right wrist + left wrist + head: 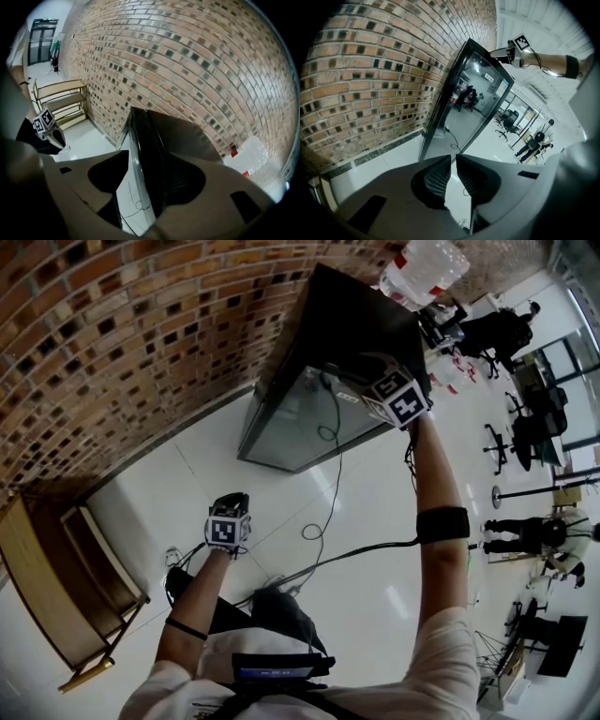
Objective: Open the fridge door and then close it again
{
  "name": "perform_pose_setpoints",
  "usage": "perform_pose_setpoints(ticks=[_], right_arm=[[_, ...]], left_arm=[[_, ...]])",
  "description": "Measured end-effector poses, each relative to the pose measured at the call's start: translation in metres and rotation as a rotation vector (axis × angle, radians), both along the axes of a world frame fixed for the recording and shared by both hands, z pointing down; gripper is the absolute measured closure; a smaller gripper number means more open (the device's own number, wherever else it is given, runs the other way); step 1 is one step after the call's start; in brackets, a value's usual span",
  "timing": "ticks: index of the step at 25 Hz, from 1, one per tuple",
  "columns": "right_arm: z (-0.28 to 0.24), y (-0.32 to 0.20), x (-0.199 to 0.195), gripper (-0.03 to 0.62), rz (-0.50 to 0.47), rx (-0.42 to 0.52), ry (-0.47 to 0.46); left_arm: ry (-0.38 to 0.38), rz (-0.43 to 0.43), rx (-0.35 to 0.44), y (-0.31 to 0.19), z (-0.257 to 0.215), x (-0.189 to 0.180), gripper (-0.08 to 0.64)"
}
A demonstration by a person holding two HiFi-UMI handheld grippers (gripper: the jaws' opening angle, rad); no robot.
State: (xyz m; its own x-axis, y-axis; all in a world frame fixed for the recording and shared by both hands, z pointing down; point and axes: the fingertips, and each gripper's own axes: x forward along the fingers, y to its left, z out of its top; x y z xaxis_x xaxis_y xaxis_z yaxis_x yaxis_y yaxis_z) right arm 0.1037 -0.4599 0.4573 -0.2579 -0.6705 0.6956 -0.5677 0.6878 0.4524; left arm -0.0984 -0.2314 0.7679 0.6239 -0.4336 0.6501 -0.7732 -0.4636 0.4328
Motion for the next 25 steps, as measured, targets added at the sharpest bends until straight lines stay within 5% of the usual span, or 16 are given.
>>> perform_pose_setpoints(ticks=[14,25], right_arm=[[0.016,-0.006,0.001,0.346,-0.112,-0.072,0.238],[0.016,-0.001,-0.004,0.362,-0.098,-0.107,0.235]], left_arm=[[0.005,-0.017,-0.027,0.005,0.007,0.004,0.525],[0.002,-0.019,-0.047,0.024,0.013,0.005,0.525]])
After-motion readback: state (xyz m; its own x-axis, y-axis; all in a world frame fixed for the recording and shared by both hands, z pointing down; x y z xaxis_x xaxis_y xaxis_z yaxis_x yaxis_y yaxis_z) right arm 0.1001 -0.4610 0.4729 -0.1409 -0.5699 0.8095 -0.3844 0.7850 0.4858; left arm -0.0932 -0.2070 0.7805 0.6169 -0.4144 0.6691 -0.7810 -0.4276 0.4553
